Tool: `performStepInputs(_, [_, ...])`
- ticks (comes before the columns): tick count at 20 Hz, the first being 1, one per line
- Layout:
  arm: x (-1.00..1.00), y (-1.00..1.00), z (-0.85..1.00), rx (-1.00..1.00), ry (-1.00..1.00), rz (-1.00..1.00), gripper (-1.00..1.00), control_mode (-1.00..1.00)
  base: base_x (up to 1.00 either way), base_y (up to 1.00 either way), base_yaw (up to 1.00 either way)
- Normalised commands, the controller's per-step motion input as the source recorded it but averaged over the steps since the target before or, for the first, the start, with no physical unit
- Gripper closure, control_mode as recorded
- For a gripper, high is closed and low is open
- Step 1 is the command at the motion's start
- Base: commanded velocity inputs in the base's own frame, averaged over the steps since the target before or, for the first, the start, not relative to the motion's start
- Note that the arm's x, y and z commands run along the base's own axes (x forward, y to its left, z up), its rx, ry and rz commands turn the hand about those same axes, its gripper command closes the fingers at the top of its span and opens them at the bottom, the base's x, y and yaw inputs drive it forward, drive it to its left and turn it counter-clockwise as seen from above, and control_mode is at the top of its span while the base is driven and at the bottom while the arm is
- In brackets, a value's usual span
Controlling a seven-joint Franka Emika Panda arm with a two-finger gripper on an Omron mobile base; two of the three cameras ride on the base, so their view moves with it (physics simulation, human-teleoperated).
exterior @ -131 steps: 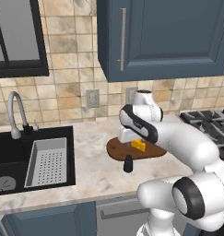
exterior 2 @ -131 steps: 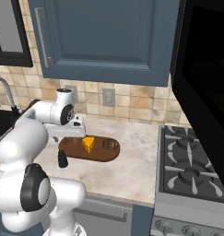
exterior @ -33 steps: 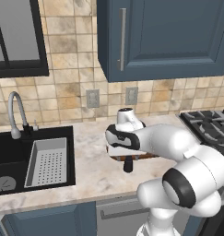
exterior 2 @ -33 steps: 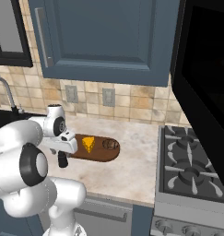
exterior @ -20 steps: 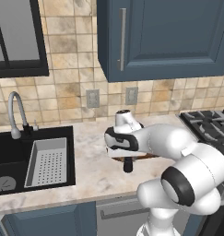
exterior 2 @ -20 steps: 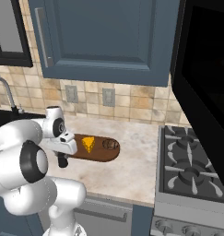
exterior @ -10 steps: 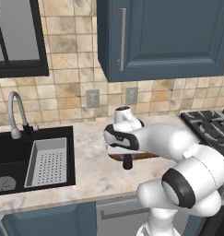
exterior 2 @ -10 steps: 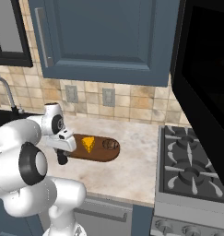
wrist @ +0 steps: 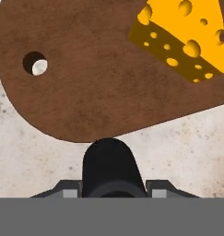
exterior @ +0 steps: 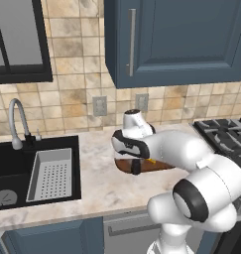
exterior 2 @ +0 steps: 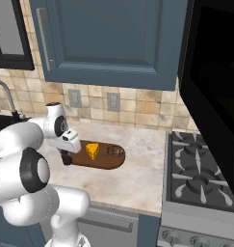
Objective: Retrieve the reheated potato from the microwave, then place the potato, cheese, and condiment on the cutting board.
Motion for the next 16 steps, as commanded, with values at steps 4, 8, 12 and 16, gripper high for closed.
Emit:
performStepInputs(4, [0.43,-0.04,0.00,0.00,0.00,0.00,1.00,-1.00,0.00,0.00,0.00])
performStepInputs(8, [0.42,-0.01,0.00,0.00,0.00,0.00,1.00,-1.00,0.00,0.00,0.00])
performStepInputs(12, [0.33,0.00,0.00,0.00,0.00,0.00,1.00,-1.00,0.00,0.00,0.00])
performStepInputs(16, [0.24,0.00,-0.05,0.00,0.00,0.00,1.00,-1.00,0.00,0.00,0.00])
